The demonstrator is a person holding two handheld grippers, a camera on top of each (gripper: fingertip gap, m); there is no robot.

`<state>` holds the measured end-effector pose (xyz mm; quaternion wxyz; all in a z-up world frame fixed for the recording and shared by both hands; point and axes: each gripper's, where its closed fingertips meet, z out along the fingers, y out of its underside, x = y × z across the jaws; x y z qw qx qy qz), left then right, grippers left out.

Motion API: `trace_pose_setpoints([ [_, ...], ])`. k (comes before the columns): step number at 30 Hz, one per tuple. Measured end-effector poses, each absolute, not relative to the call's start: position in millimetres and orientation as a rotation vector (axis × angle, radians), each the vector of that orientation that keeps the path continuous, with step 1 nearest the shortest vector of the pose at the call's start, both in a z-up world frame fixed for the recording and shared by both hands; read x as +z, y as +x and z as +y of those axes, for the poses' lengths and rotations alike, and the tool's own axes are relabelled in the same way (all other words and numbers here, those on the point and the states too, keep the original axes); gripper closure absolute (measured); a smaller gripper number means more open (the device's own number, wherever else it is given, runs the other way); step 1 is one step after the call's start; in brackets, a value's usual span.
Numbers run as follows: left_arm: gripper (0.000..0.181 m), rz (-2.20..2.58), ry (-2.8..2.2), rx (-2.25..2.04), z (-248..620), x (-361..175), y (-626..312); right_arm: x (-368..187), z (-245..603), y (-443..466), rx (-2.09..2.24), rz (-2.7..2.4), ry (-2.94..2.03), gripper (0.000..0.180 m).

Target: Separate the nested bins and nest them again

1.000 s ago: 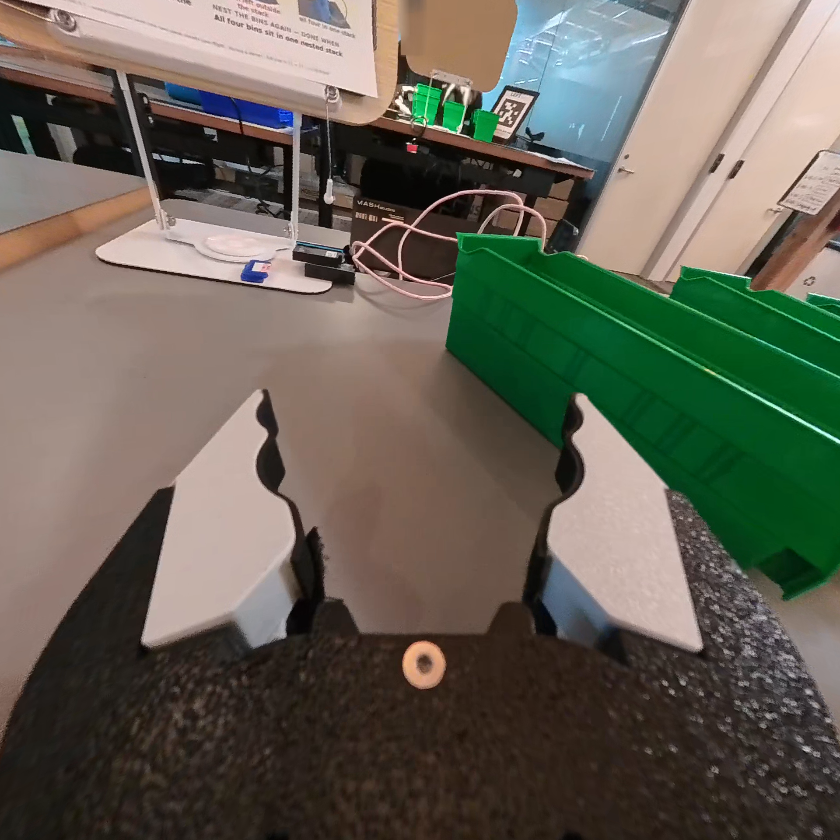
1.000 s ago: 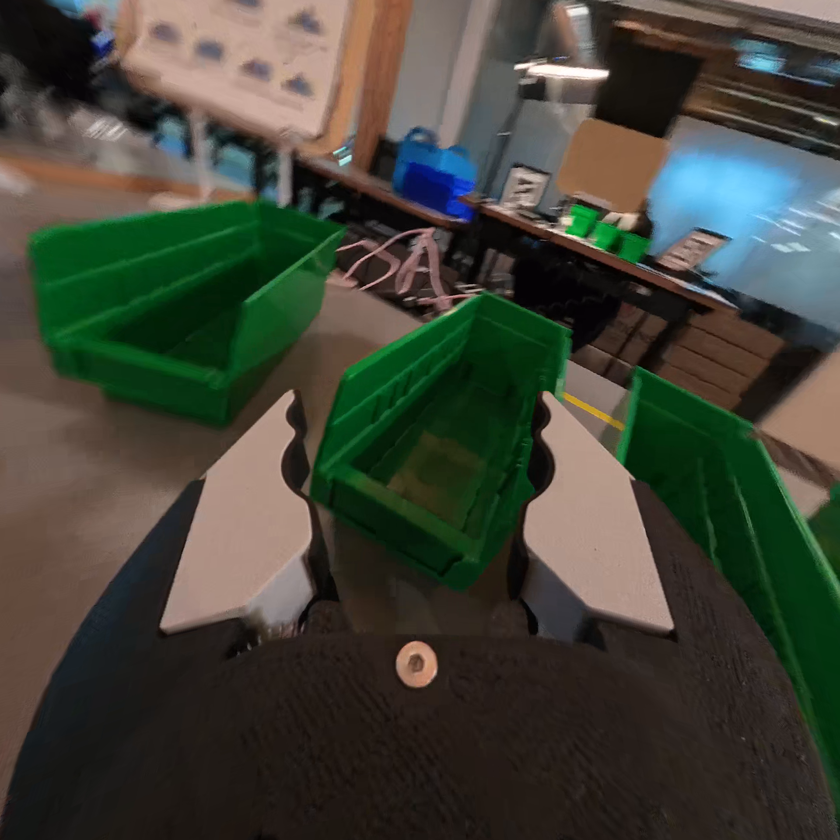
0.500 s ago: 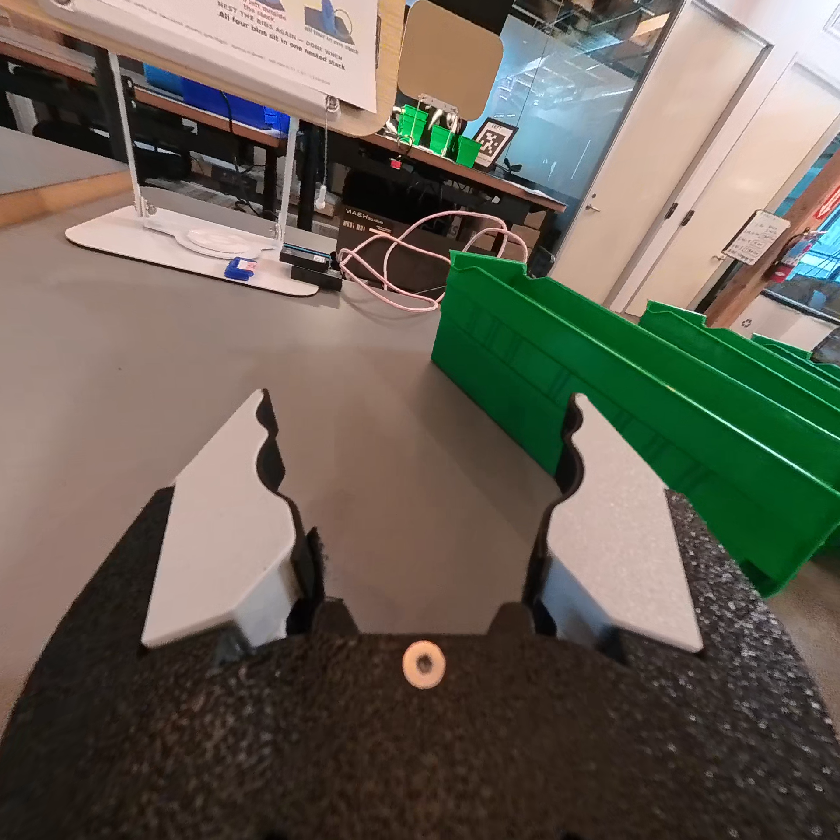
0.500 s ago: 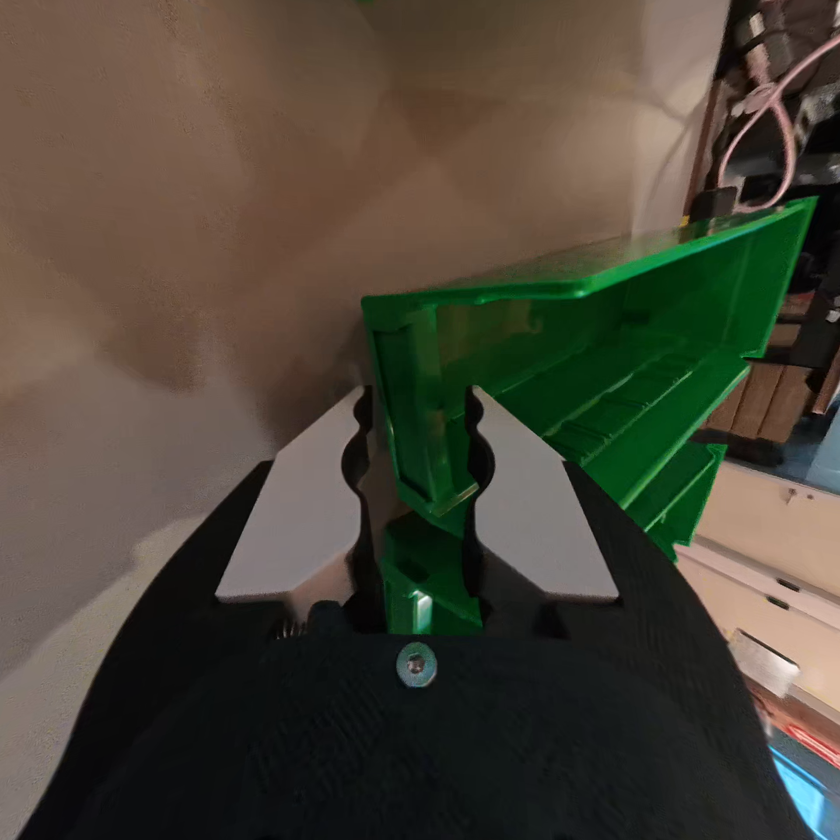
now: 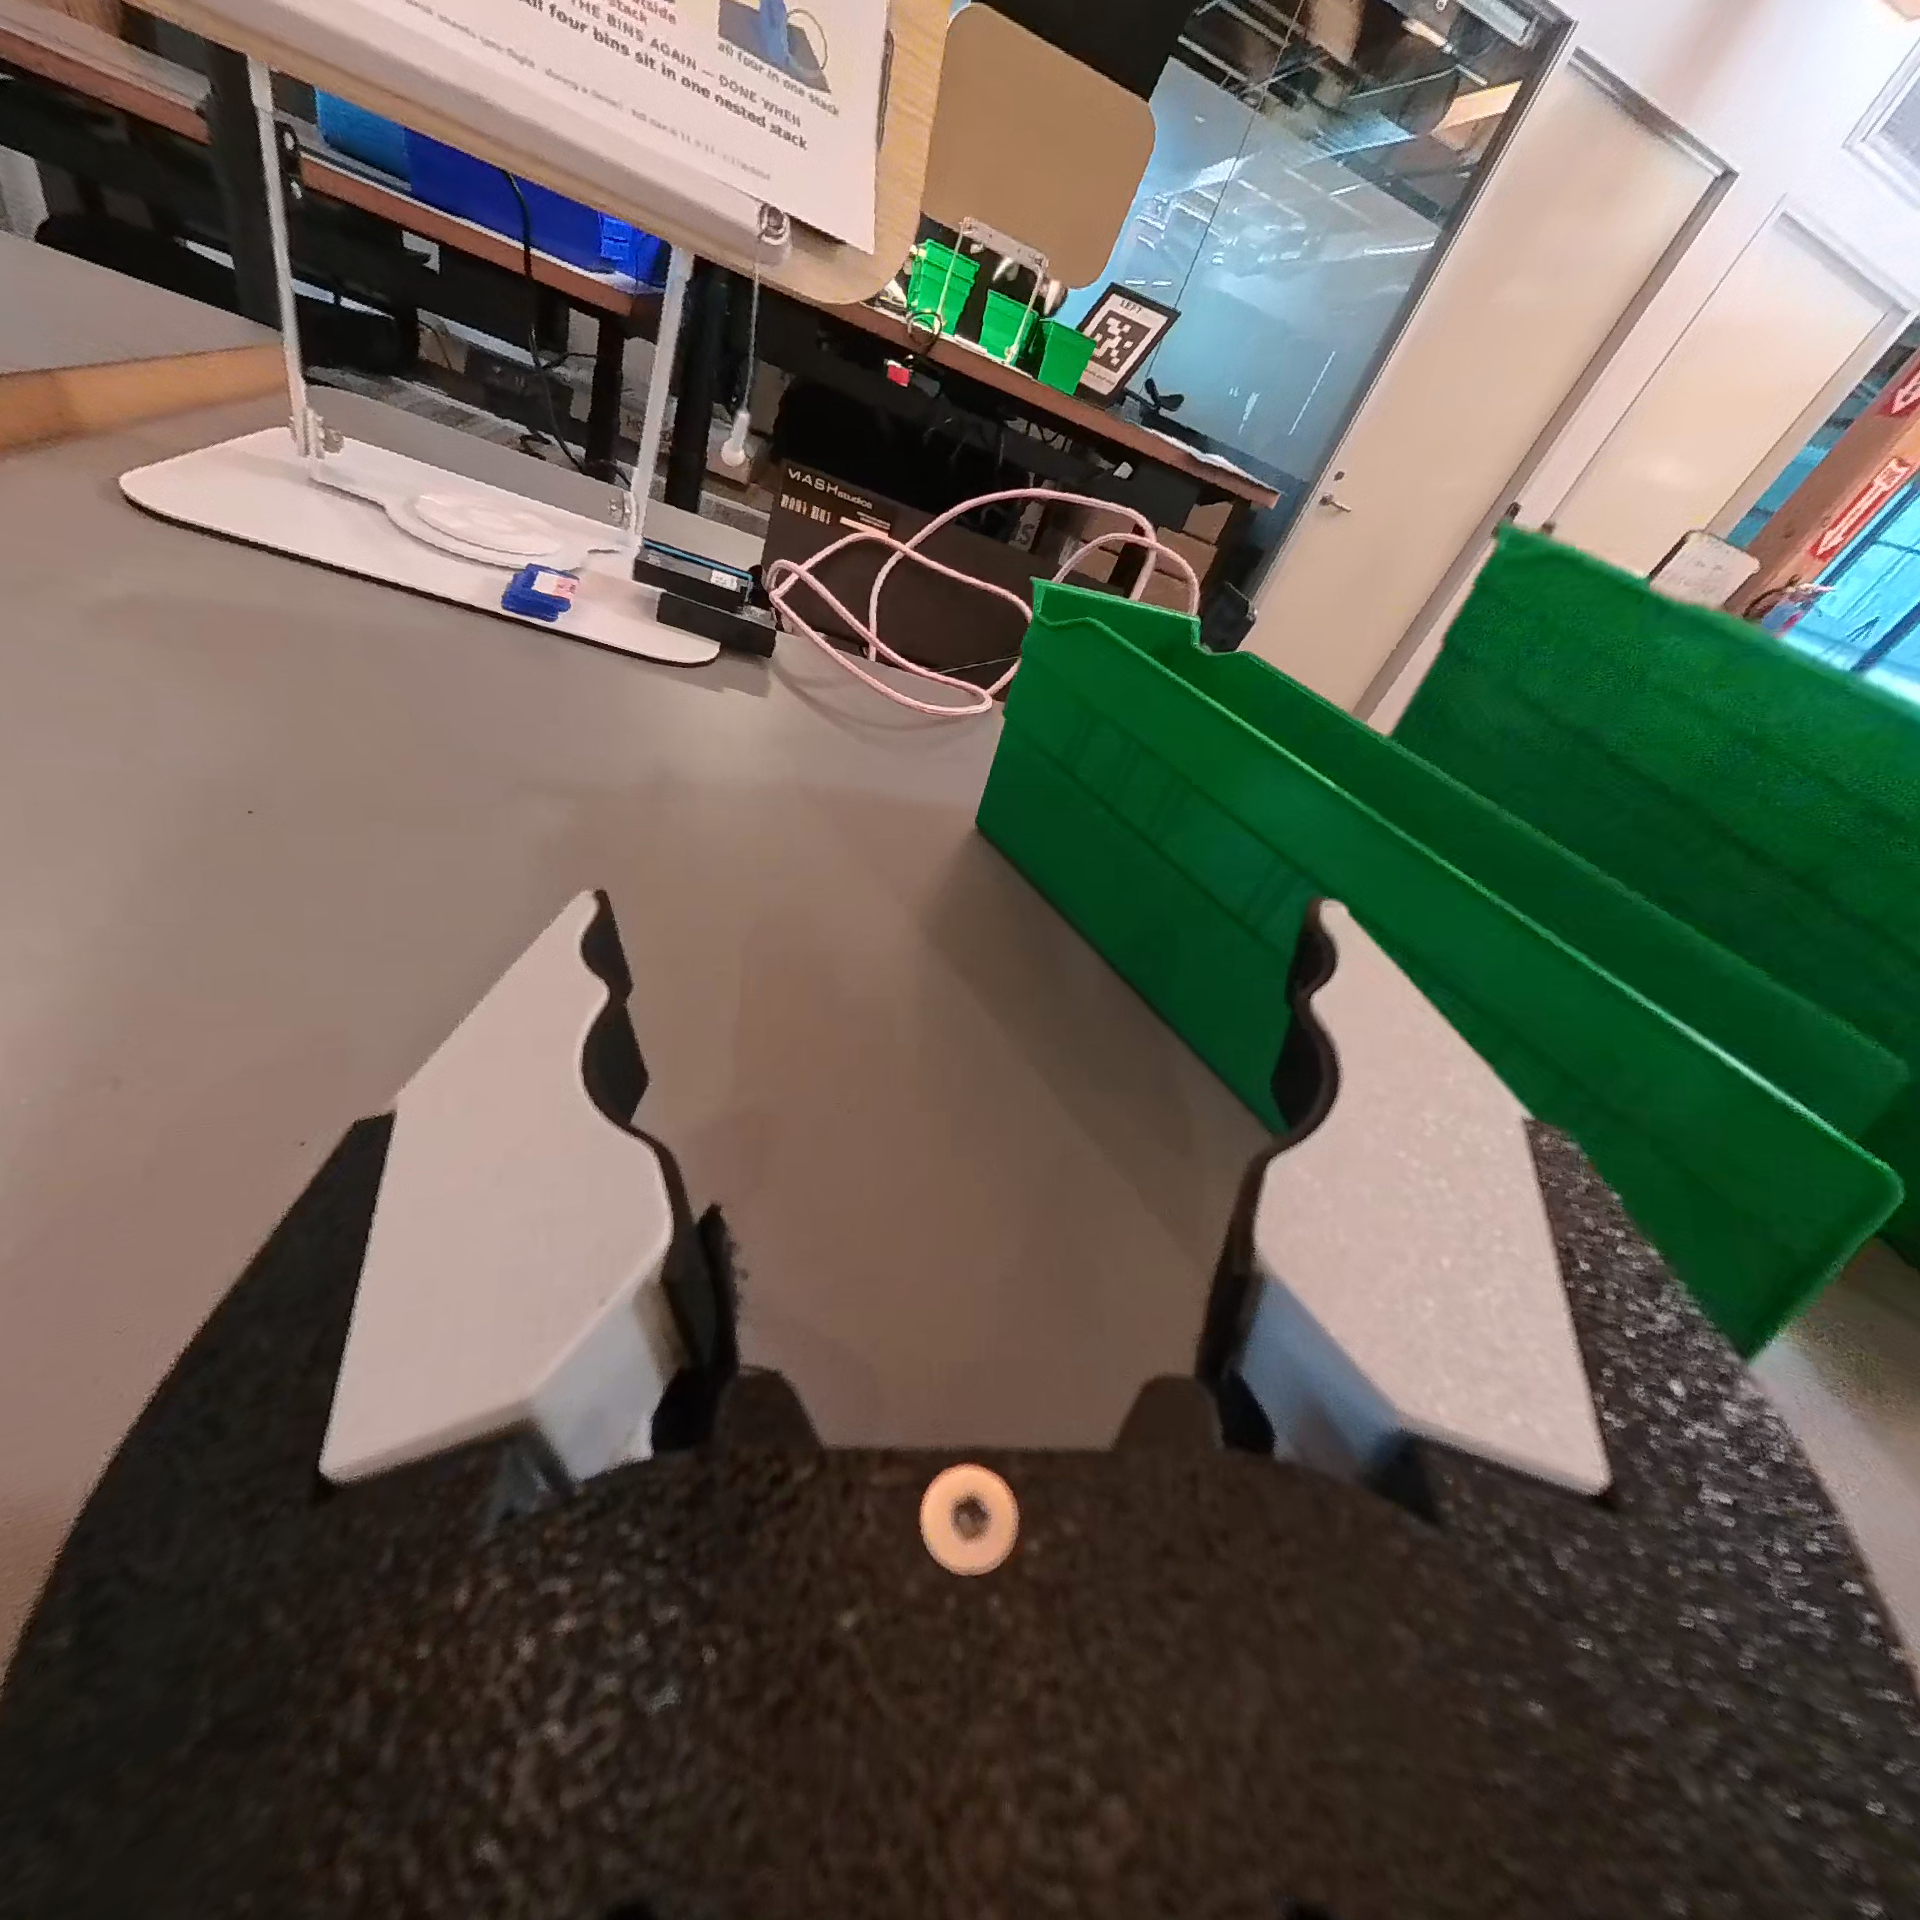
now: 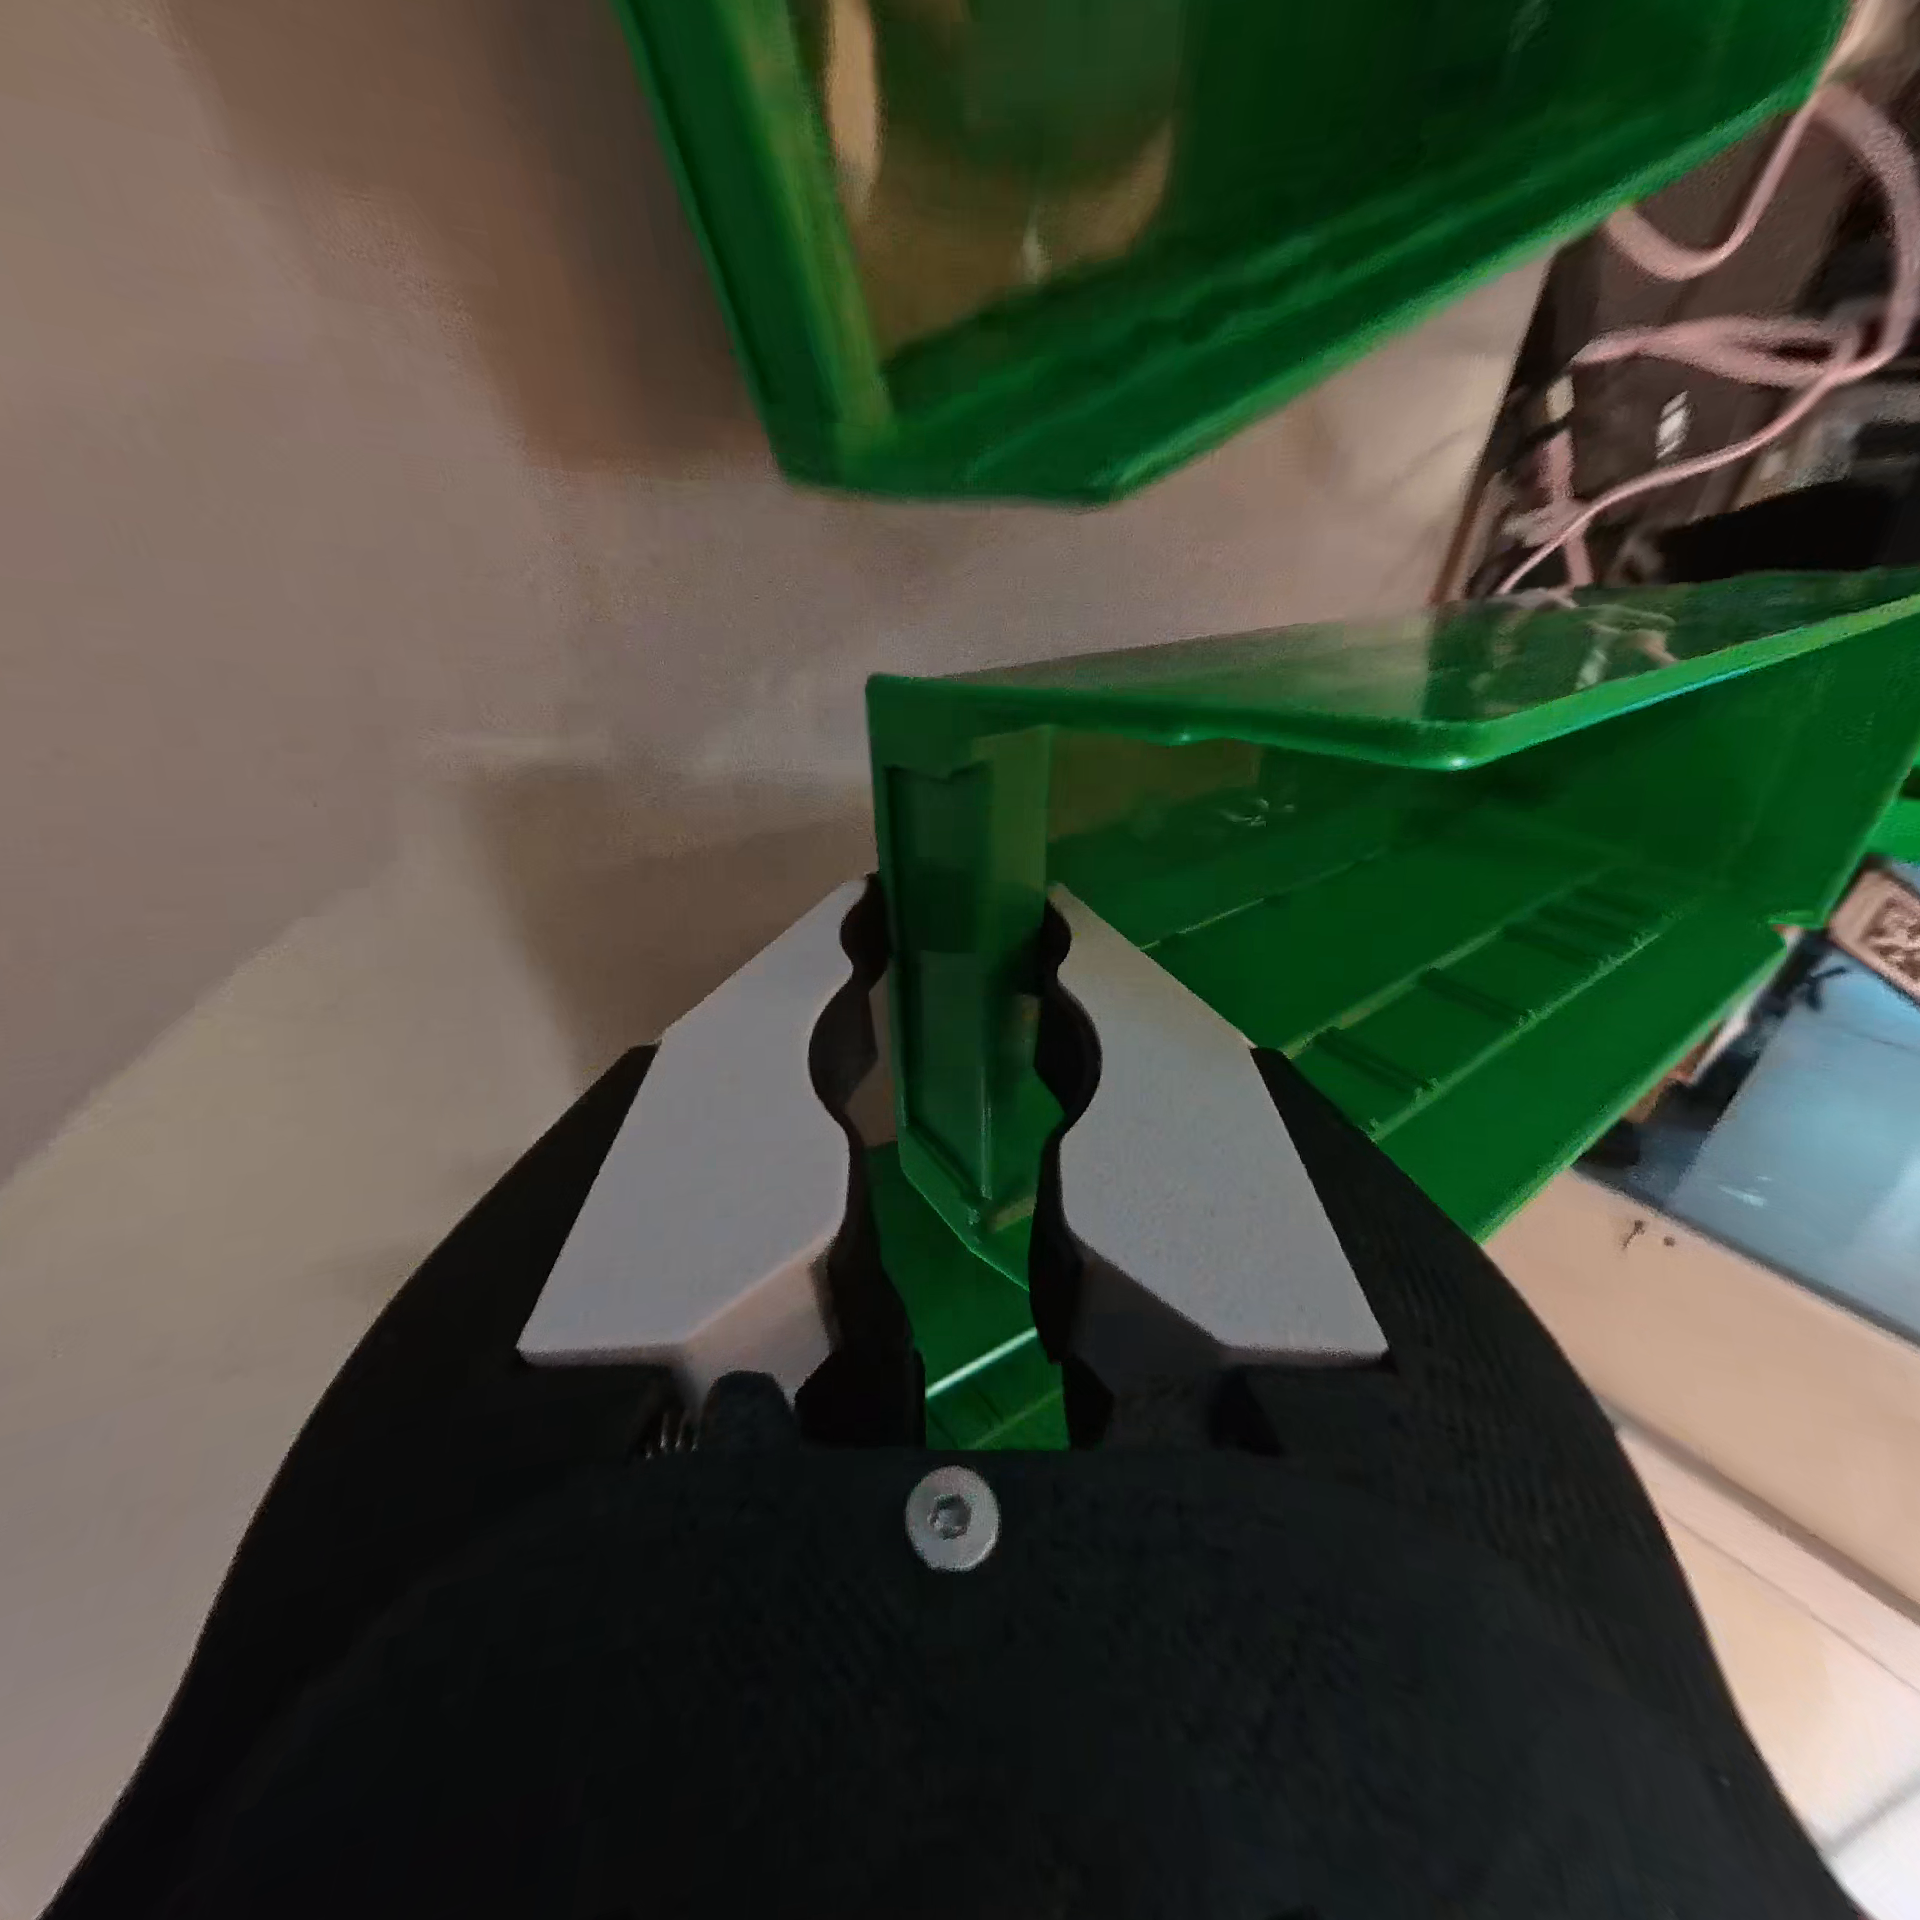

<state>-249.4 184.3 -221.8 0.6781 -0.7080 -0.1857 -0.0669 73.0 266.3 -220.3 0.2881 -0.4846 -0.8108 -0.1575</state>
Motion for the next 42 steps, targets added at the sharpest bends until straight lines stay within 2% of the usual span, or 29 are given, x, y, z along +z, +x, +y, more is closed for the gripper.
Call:
trace_pose_setpoints([
  [5,0.057,-0.431,-1.582,-0.194,185,-222,-249,-179,230,32,-0.314,-2.168,-1.1,0.154],
  [9,0.058,-0.427,-1.587,-0.196,185,-223,-248,-171,204,2,-0.211,-2.228,-0.978,0.154],
  [15,0.058,-0.44,-1.582,-0.207,185,-223,-250,-183,204,-22,-0.215,-2.298,-0.969,0.154],
  [19,0.05,-0.459,-1.571,-0.194,183,-223,-253,-193,209,-28,-0.216,-2.32,-0.979,0.154],
  [42,0.045,-0.44,-1.573,-0.223,185,-222,-249,-242,207,-39,-0.176,-2.376,-1.001,0.154],
])
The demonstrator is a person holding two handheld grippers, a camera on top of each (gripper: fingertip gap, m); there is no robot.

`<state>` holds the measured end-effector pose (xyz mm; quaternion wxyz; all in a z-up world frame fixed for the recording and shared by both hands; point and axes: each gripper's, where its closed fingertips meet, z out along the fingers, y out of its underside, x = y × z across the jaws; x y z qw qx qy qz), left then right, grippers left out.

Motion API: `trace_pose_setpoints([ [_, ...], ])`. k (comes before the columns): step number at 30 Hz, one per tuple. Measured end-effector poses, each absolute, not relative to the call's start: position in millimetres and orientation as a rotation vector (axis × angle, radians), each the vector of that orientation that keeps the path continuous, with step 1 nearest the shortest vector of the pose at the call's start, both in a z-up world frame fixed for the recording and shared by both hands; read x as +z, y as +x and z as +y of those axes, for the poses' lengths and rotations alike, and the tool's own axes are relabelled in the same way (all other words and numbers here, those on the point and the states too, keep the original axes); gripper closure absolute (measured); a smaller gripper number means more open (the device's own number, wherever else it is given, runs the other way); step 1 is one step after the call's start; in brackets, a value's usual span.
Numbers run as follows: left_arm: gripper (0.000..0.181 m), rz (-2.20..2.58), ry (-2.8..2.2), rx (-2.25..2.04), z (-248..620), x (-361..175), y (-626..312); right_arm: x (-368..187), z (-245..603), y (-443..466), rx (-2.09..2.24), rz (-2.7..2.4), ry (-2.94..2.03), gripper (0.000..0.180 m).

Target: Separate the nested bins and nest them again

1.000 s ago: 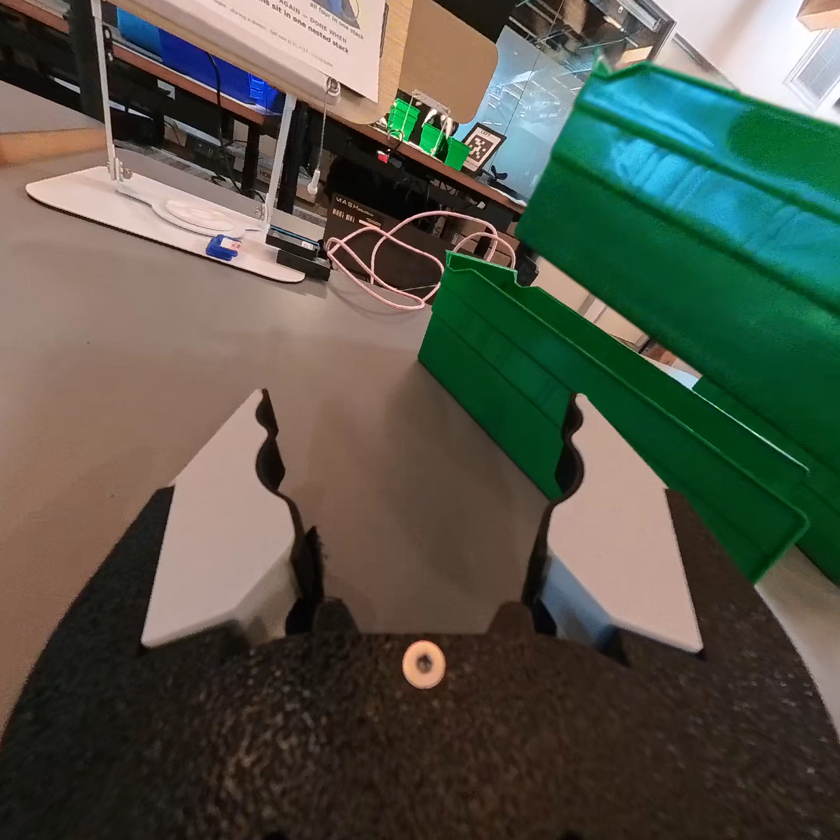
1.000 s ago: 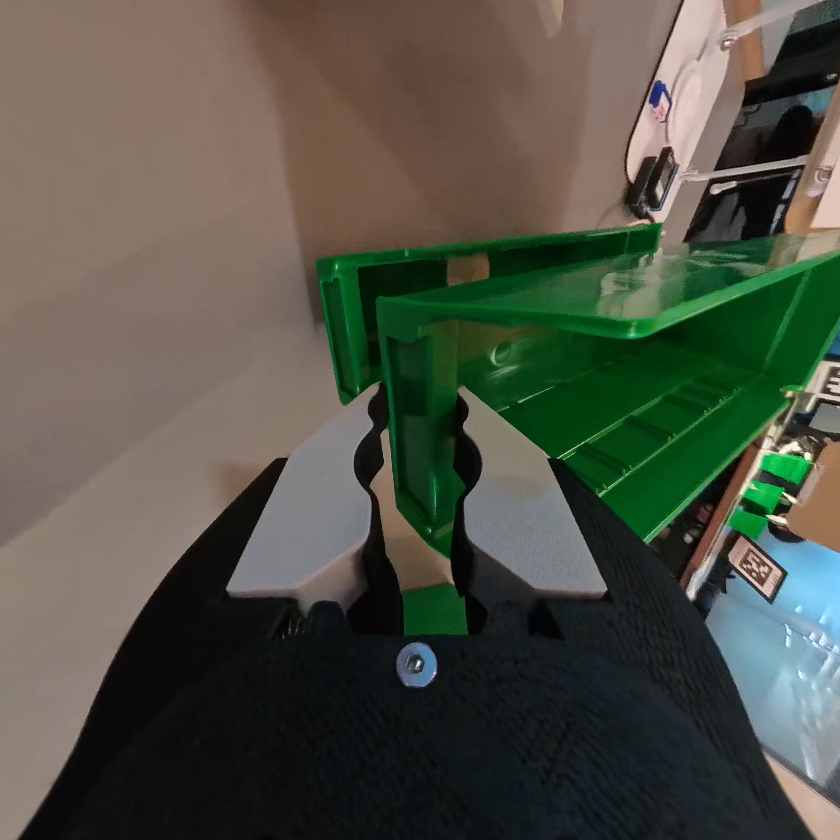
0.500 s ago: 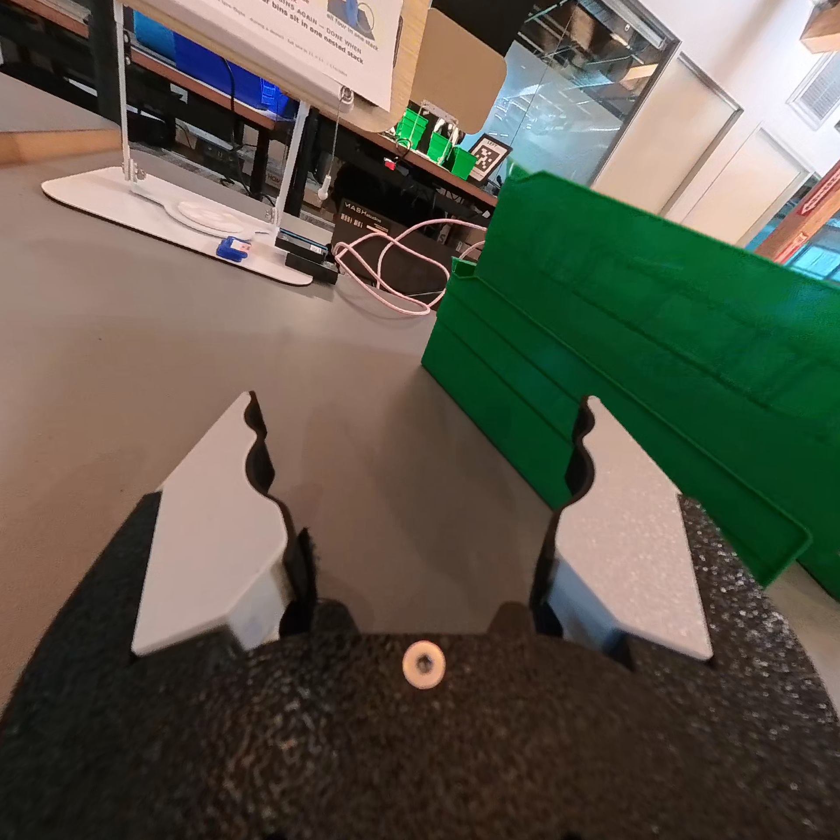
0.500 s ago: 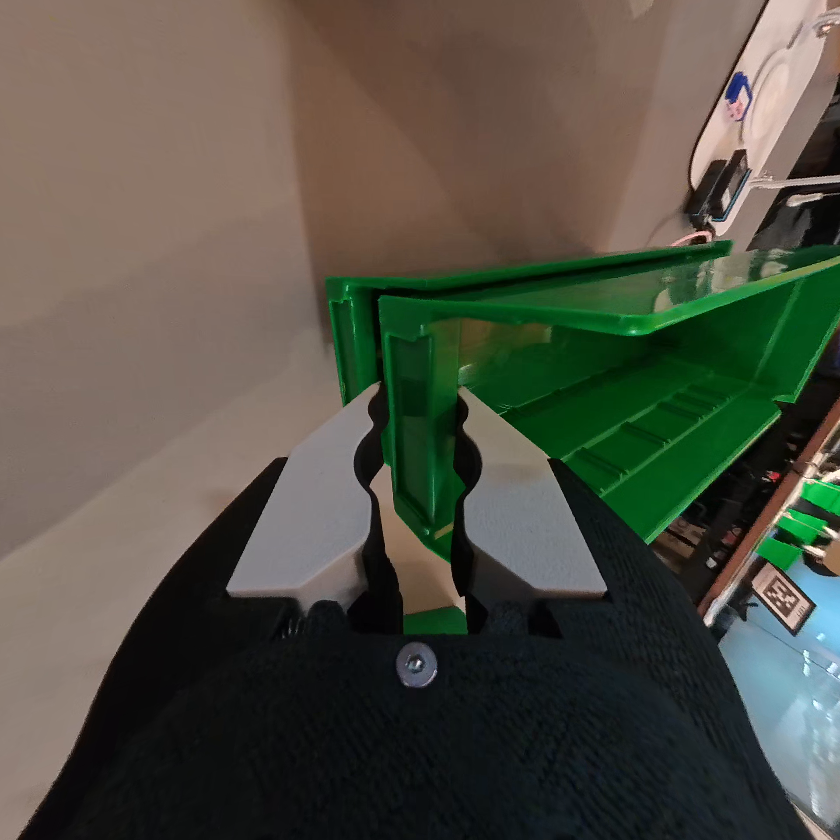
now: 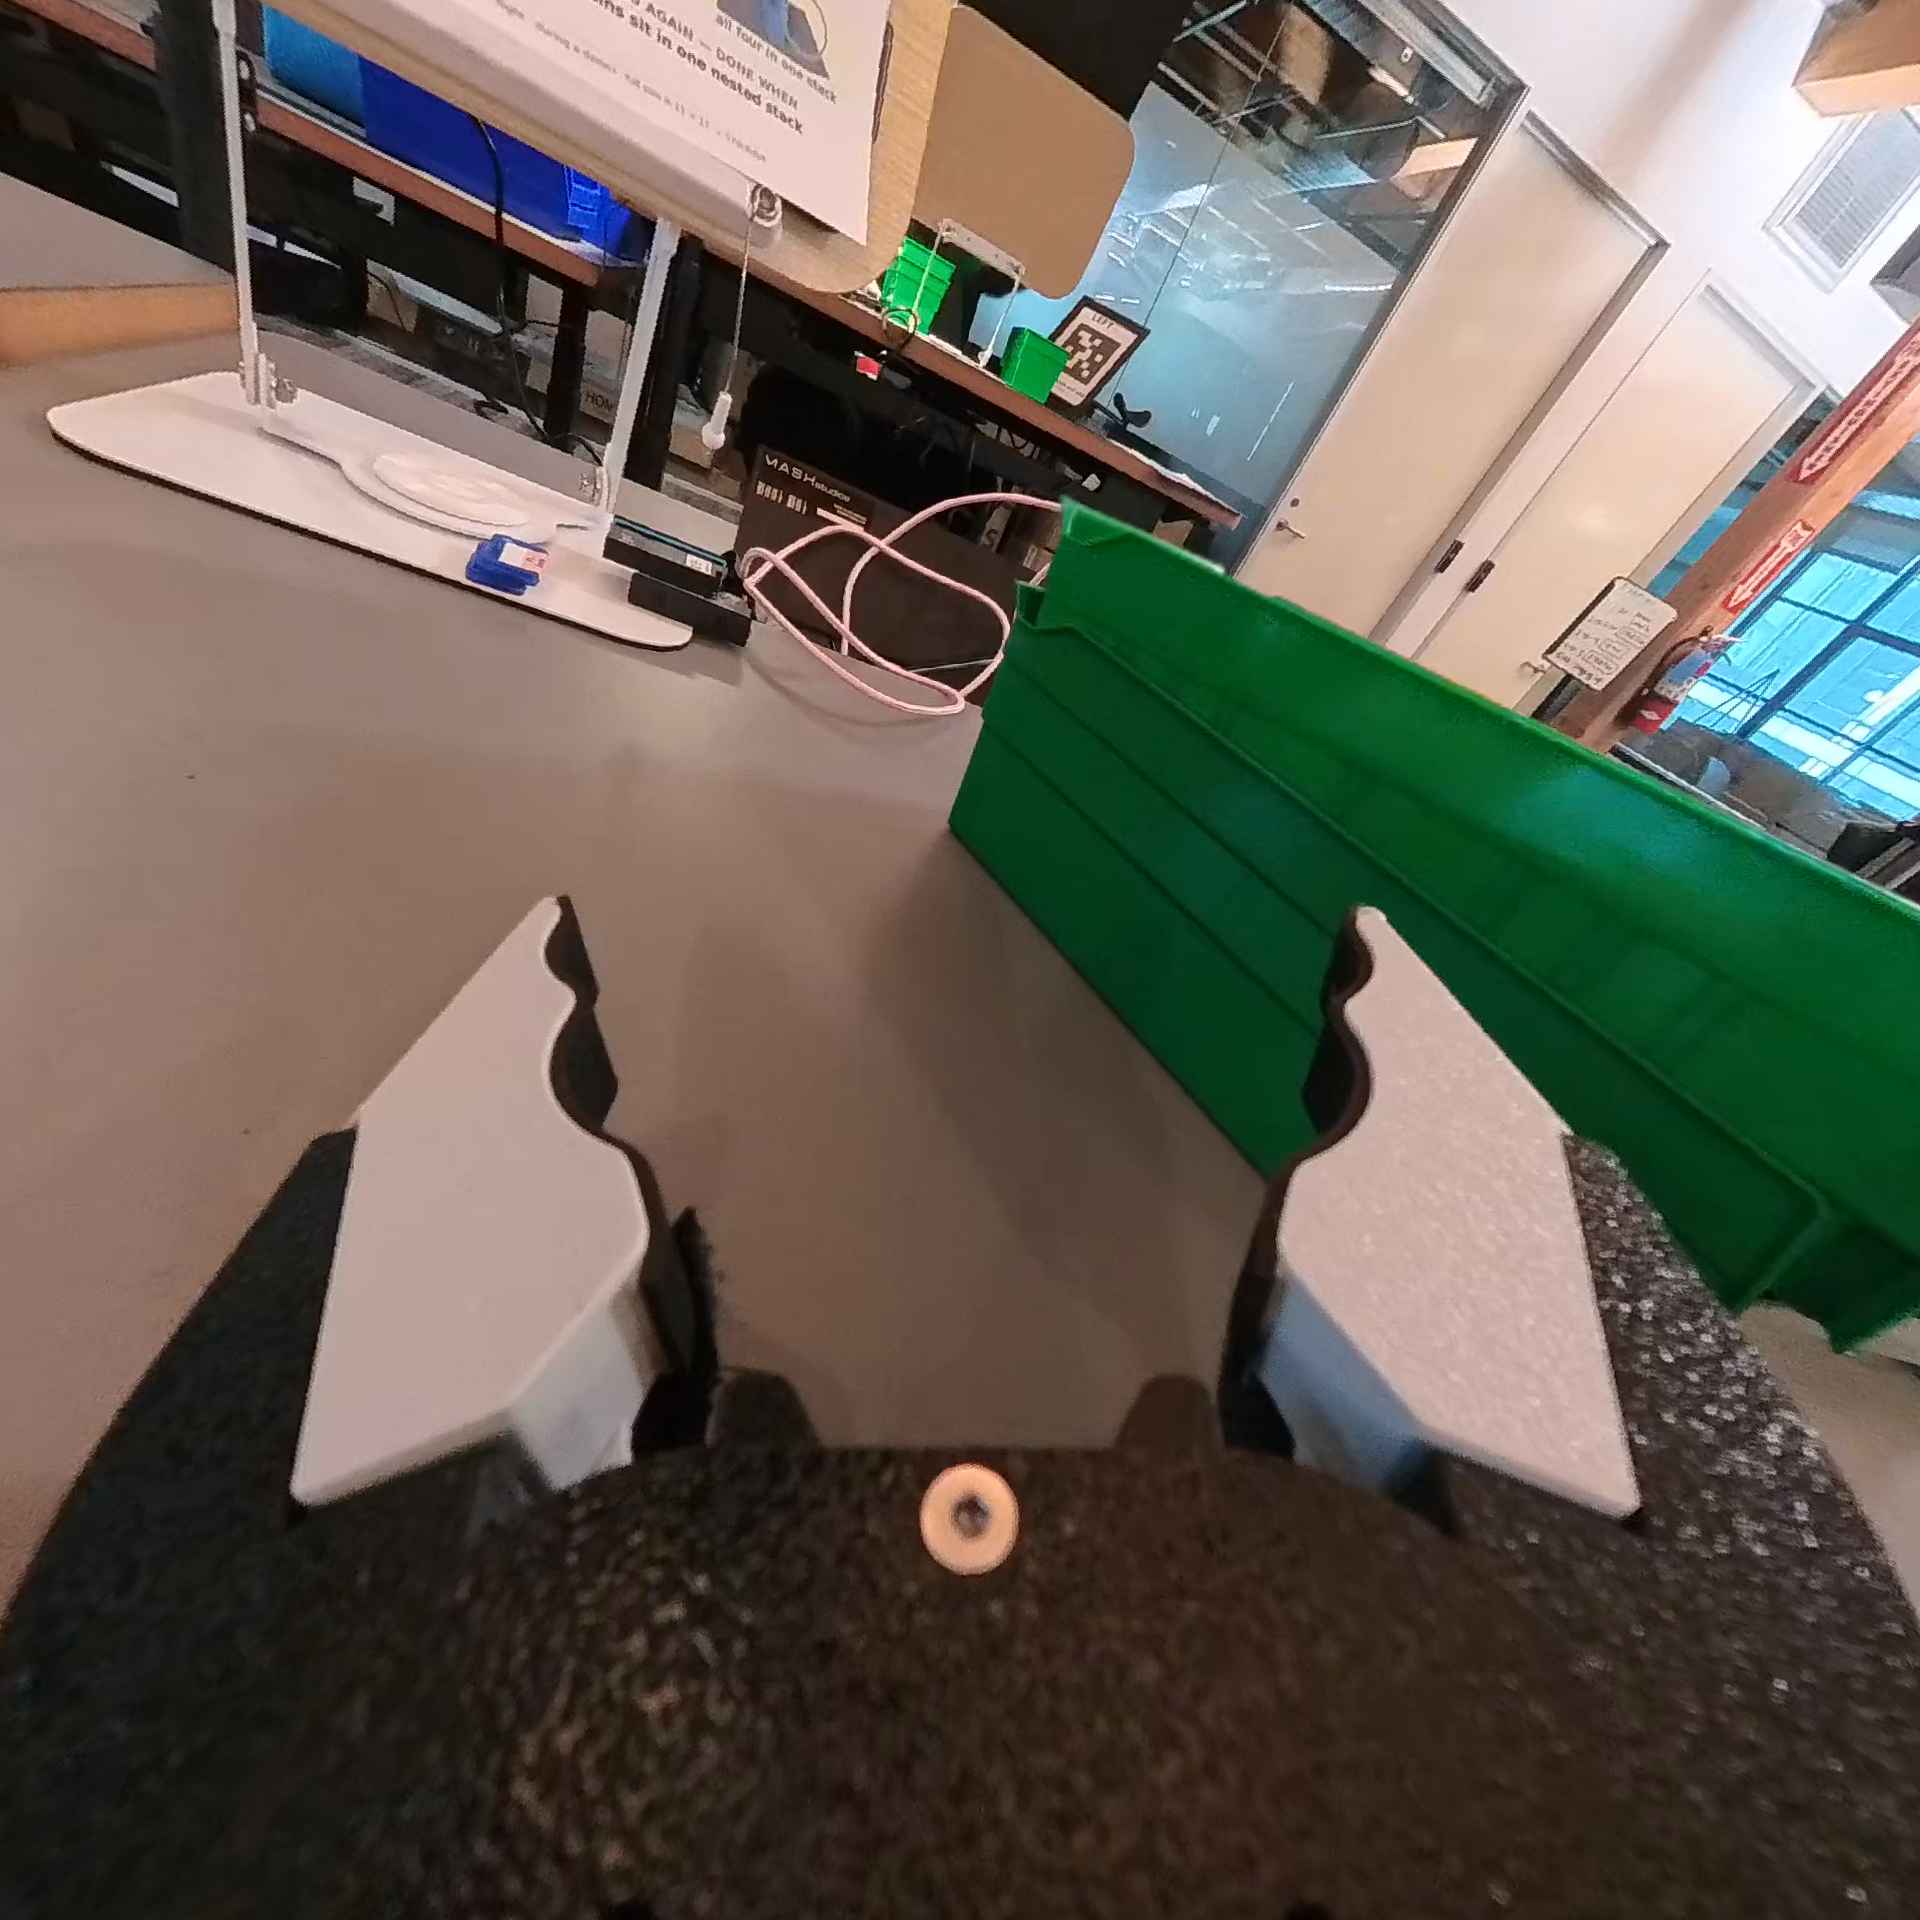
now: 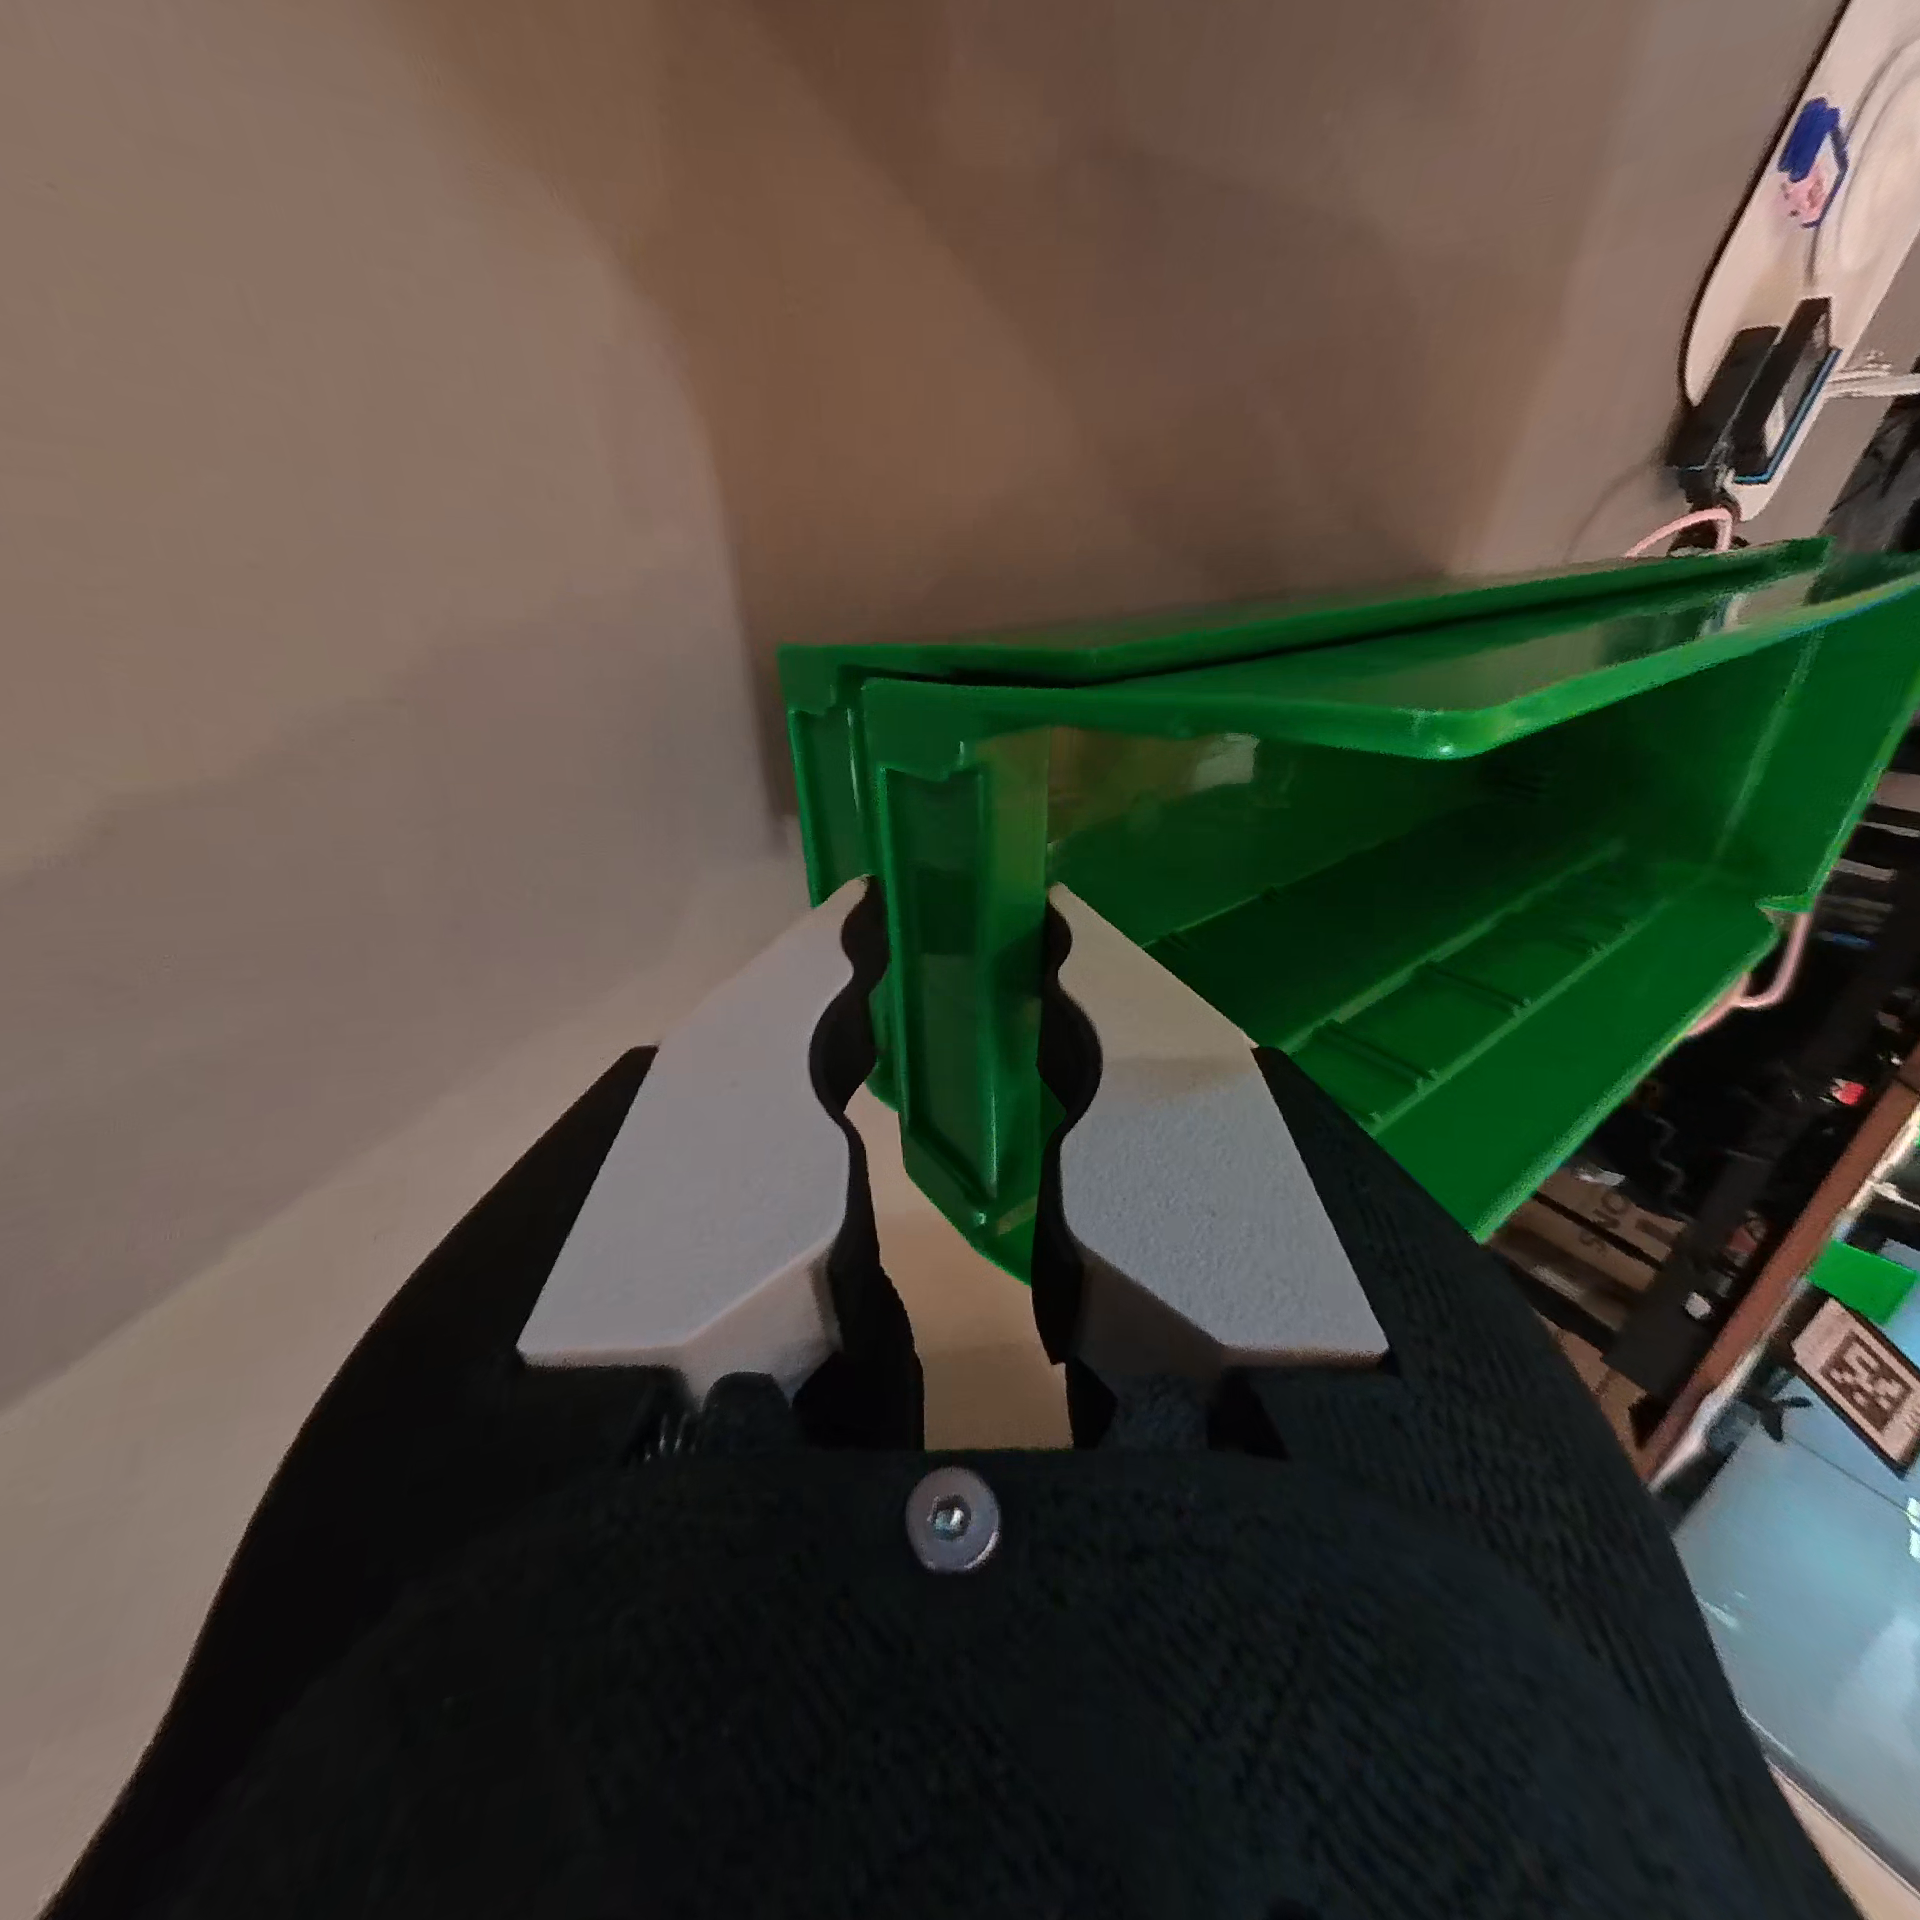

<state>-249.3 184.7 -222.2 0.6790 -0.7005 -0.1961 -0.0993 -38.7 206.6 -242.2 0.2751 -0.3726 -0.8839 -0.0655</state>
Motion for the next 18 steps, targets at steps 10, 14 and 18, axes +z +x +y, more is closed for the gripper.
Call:
trace_pose_setpoints([
  [10,0.045,-0.441,-1.576,-0.232,185.3,-222.8,-248.3,-248.2,212.2,-44.7,-0.257,-2.321,-0.964,0.154],
  [14,0.046,-0.442,-1.577,-0.24,185.7,-223.0,-247.9,-249.1,209.0,-43.5,-0.198,-2.357,-1.006,0.154],
  [18,0.046,-0.446,-1.577,-0.25,185.9,-223.4,-247.6,-246.5,211.9,-45.5,-0.239,-2.328,-0.994,0.146],
])
